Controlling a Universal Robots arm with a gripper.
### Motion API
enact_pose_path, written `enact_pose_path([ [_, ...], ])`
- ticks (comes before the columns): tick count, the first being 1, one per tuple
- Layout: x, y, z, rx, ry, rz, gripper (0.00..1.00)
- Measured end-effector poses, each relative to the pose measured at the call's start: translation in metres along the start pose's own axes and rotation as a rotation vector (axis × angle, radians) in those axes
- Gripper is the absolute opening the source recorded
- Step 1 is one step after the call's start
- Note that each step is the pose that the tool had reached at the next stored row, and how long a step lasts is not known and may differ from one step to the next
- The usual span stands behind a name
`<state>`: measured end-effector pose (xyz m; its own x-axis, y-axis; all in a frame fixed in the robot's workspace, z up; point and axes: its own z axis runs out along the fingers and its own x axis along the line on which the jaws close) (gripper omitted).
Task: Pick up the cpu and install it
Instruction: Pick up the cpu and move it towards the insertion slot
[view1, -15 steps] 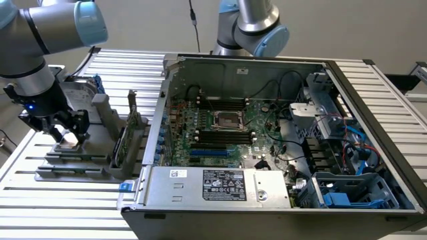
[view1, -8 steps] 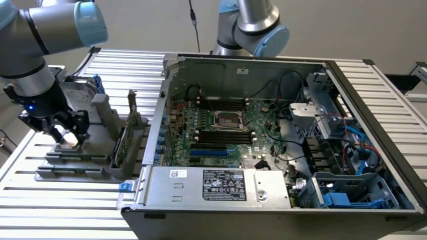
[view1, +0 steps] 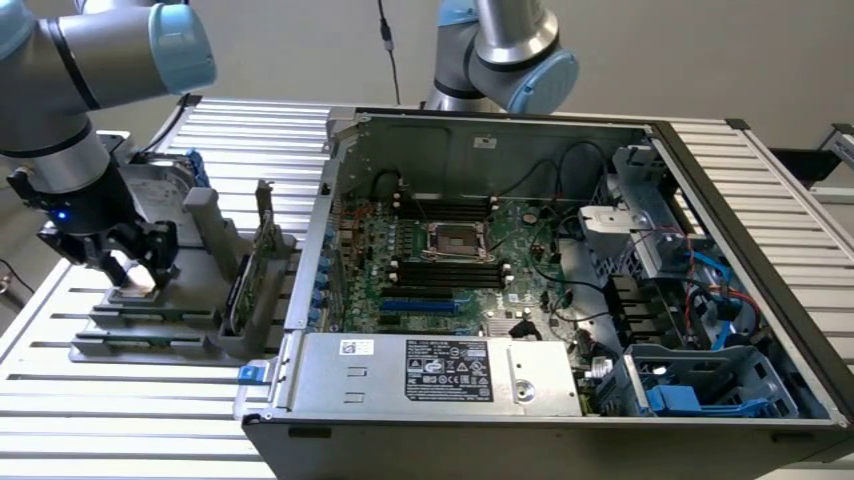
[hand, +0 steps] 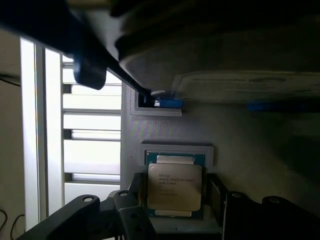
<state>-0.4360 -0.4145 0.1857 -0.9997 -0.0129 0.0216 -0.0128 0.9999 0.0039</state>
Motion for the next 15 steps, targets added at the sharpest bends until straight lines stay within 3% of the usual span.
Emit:
enact_pose_path([
  [2, 0.0, 0.0, -0.0001, 0.0001, 0.0003, 0.0, 0.55],
  [9, 0.0, 0.0, -0.0018, 0.0001, 0.003, 0.0, 0.55],
  [15, 0.0, 0.0, -0.0153, -0.0002, 0.0088, 0.0, 0.55],
])
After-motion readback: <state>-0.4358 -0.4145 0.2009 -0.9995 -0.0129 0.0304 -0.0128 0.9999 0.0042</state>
